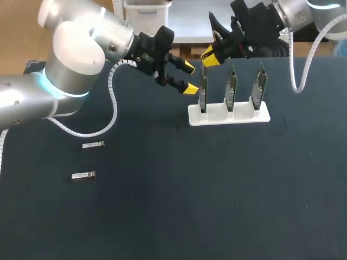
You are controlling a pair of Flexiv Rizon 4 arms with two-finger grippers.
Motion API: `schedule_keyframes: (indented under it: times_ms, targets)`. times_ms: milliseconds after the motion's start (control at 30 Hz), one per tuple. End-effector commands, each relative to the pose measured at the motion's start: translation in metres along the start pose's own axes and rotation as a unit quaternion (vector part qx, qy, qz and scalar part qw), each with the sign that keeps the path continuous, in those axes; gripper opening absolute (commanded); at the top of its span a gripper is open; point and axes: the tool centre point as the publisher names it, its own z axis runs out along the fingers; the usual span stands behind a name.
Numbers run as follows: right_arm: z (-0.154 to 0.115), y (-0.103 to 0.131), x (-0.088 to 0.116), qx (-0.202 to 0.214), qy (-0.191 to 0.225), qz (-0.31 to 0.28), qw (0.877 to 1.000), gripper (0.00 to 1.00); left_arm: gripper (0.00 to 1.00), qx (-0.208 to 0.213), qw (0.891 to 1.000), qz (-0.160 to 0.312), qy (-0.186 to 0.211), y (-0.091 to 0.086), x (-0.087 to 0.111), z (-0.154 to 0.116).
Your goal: Pick up the optical module with the left hand, and insert it into the network port with the right hand.
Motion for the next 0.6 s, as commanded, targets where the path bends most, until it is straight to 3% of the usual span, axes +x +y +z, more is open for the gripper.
schedule_keyframes:
  times_ms: [33,600]
  targets:
    - [0.0019,0.0003,0.0007,-0.001,0.003,0.002,1.000,0.00,1.00,-0.001,1.000,-0.001,0.002,0.0001,-0.0006,0.0004]
    - [-0.0002,0.0007,-0.0030,-0.002,-0.003,0.020,1.000,0.00,1.00,-0.001,1.000,-0.001,0.002,0.0001,-0.0006,0.0004]
